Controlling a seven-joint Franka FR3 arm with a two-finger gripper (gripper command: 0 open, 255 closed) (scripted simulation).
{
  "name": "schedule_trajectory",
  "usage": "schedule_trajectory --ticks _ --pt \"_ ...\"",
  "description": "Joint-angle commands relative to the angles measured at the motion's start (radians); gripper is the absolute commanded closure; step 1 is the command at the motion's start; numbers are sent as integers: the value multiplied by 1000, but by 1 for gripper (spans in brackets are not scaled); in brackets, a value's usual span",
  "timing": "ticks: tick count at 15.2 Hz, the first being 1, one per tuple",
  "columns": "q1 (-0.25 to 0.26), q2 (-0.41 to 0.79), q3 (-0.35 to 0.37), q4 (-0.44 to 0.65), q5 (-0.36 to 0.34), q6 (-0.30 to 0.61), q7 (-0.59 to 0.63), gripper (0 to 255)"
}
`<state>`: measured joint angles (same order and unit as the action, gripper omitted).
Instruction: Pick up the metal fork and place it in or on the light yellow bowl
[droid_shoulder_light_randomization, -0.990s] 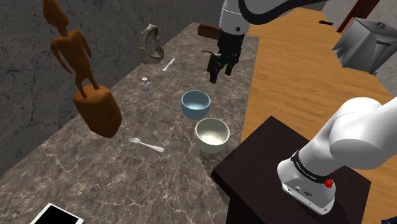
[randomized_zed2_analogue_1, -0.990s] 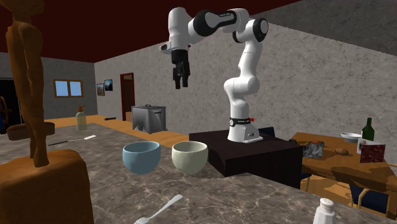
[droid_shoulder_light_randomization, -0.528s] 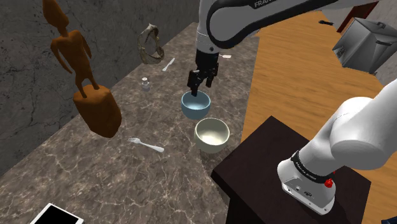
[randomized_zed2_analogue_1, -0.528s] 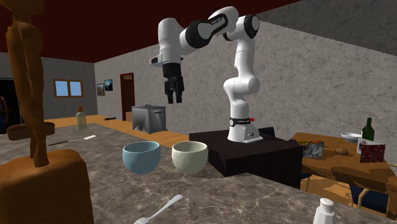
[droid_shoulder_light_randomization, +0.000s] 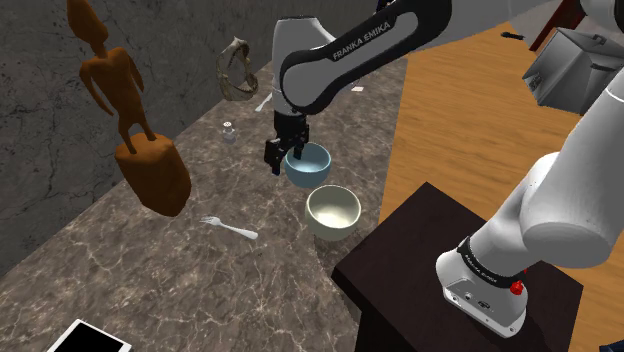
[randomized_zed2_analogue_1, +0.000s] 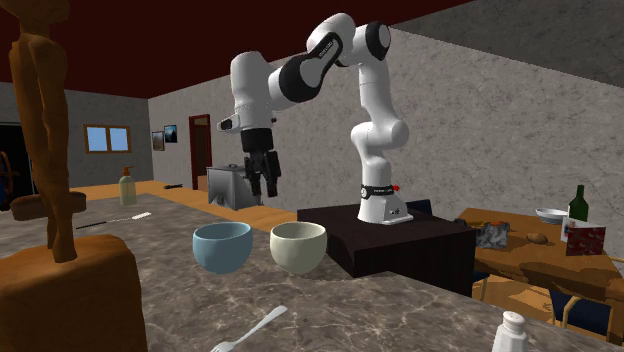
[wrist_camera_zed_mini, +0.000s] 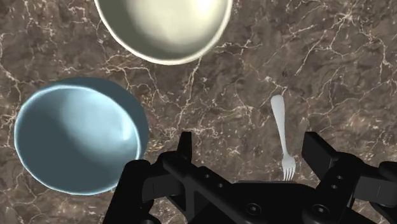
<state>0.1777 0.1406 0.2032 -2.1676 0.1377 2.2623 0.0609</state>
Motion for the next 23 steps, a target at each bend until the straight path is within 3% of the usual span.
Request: schedule_trajectory --ticks 1,10,18,23 --pt "10 79 7 51 -8 22 -3 0" --pt "79 417 25 312 -56 72 -5 0" --pt "160 728 31 638 -94 37 -16 0" --pt "171 774 28 655 -98 66 -15 0"
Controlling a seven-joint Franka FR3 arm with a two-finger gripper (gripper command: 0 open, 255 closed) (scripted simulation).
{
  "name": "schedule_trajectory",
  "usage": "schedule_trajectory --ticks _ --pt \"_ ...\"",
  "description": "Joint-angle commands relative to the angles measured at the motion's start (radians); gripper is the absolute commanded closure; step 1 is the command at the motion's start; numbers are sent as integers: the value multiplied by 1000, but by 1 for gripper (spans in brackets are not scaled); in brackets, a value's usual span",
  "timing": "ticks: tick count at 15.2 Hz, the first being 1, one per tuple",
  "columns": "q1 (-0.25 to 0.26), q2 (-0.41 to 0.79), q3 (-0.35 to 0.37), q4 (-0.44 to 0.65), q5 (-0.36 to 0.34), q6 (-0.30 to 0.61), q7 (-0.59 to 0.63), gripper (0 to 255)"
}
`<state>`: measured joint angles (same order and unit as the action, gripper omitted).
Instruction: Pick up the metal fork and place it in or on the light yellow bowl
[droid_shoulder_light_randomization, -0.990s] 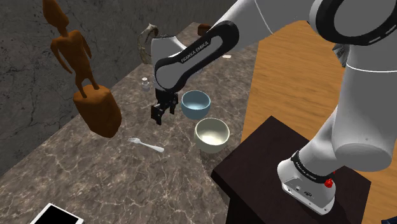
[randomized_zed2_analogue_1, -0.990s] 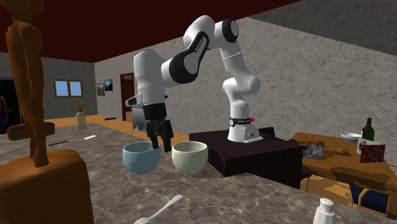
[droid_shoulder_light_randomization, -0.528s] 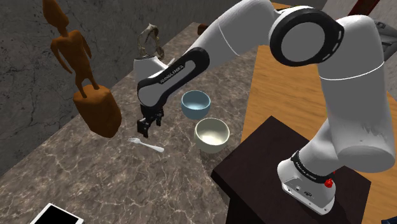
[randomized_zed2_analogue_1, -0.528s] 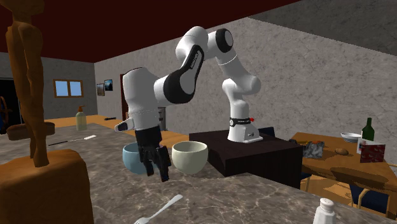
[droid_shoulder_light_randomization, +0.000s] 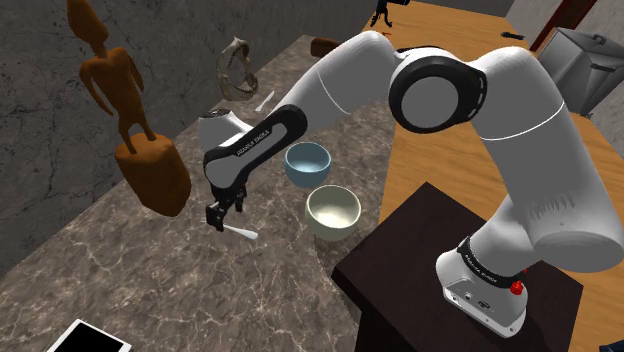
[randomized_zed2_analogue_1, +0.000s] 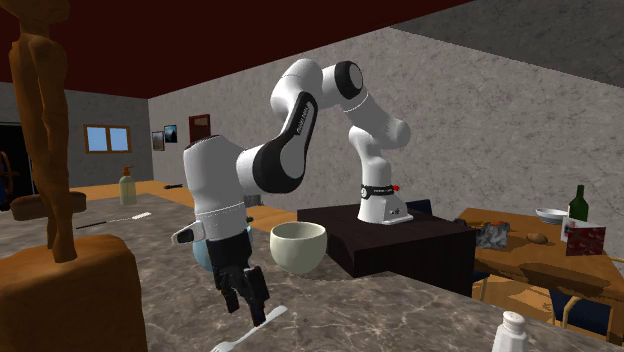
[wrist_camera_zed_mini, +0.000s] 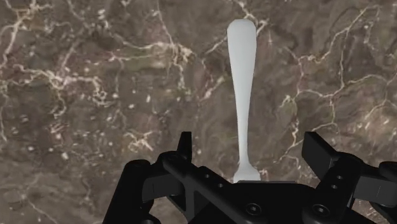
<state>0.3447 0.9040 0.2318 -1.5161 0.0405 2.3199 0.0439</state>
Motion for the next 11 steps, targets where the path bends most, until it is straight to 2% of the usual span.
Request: schedule_trajectory --ticks 1,11 --pt "7 21 -1 6 -2 16 3 0" --pt "13 46 -3 14 -4 34 4 0"
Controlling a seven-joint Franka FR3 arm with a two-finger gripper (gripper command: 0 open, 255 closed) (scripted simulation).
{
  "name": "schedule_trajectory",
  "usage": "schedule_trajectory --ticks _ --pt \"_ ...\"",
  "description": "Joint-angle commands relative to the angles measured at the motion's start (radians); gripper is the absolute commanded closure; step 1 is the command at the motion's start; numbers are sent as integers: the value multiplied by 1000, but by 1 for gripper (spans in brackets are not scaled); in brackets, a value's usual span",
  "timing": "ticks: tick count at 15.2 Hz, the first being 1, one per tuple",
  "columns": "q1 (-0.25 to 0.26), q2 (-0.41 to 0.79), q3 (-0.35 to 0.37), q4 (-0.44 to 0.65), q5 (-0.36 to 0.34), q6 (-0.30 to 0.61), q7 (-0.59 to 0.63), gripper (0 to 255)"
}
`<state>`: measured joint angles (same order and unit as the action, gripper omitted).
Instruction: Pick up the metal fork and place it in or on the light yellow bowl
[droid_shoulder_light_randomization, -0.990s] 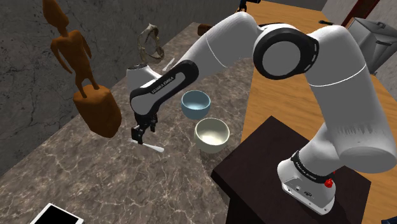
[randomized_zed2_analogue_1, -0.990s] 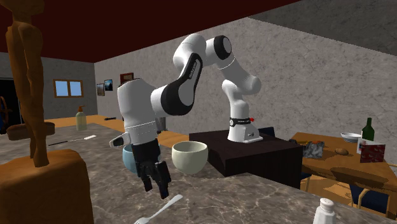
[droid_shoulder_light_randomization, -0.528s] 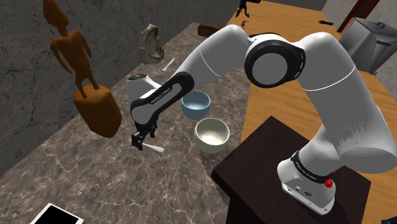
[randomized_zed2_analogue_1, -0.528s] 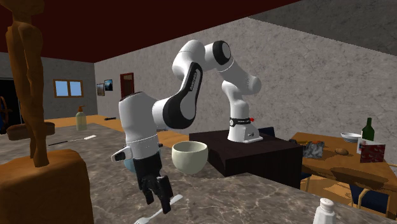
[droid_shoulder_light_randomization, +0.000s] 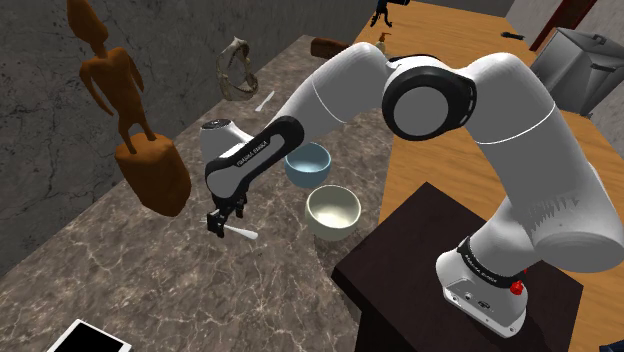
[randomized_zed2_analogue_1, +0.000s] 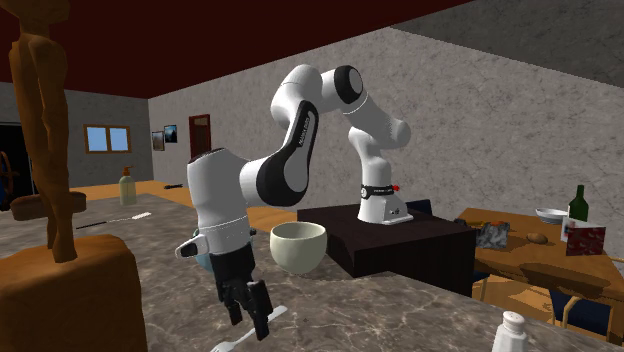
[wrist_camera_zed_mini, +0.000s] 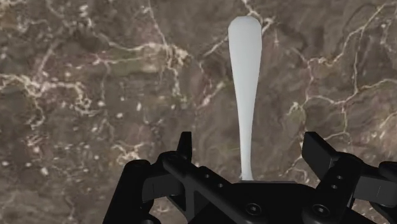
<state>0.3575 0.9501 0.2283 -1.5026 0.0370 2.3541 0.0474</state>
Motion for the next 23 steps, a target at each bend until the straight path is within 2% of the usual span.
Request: schedule_trajectory --ticks 1,10,23 --pt "0 0 0 0 0 0 0 255" --pt "0 0 0 0 0 0 0 255" --pt "-15 -138 15 -51 12 -85 13 255"
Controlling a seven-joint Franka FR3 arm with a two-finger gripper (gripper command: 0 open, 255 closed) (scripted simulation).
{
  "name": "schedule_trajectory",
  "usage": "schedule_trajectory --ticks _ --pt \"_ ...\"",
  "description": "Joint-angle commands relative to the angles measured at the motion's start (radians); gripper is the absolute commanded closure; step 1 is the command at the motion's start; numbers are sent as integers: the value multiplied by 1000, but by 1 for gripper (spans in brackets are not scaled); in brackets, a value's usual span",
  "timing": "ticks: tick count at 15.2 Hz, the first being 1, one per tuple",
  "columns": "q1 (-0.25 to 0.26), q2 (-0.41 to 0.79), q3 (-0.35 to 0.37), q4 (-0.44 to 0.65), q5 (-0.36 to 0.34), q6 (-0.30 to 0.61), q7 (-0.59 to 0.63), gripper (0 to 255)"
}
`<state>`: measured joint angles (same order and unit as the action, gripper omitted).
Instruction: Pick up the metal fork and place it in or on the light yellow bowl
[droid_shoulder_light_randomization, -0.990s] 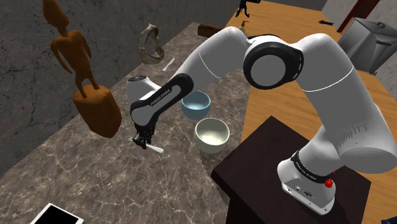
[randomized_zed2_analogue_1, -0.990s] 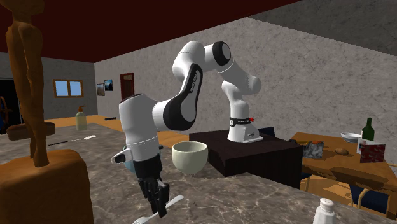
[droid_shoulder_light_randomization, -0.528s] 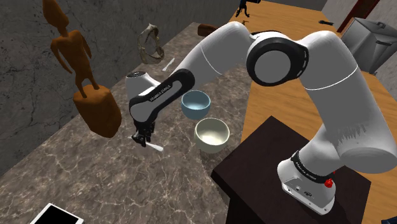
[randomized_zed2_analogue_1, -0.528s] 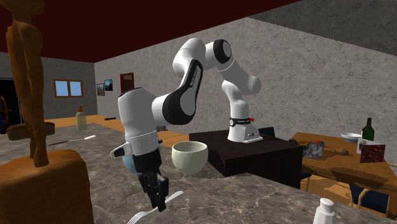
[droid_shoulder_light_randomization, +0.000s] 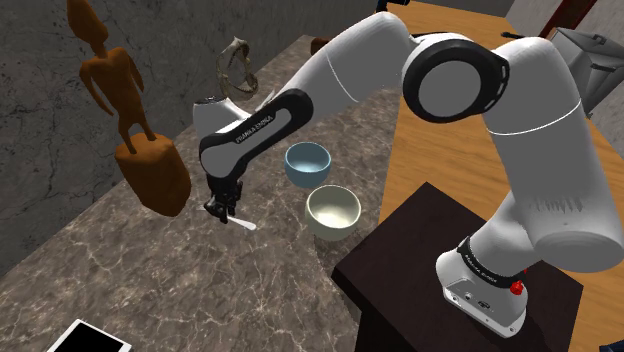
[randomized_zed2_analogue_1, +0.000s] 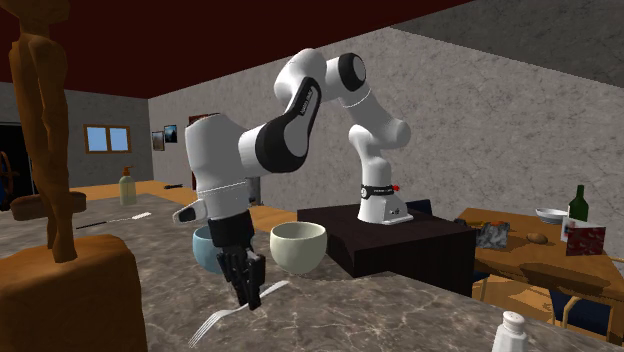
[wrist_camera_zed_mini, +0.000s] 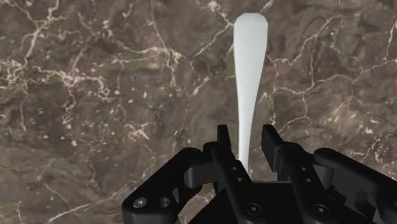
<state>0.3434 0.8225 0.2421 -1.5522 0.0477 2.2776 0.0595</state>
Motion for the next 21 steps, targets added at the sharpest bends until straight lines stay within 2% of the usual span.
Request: schedule_trajectory --ticks 1,21 --pt "-2 -20 2 -4 2 -16 2 255" --pt "-19 -187 22 4 21 -187 23 255"
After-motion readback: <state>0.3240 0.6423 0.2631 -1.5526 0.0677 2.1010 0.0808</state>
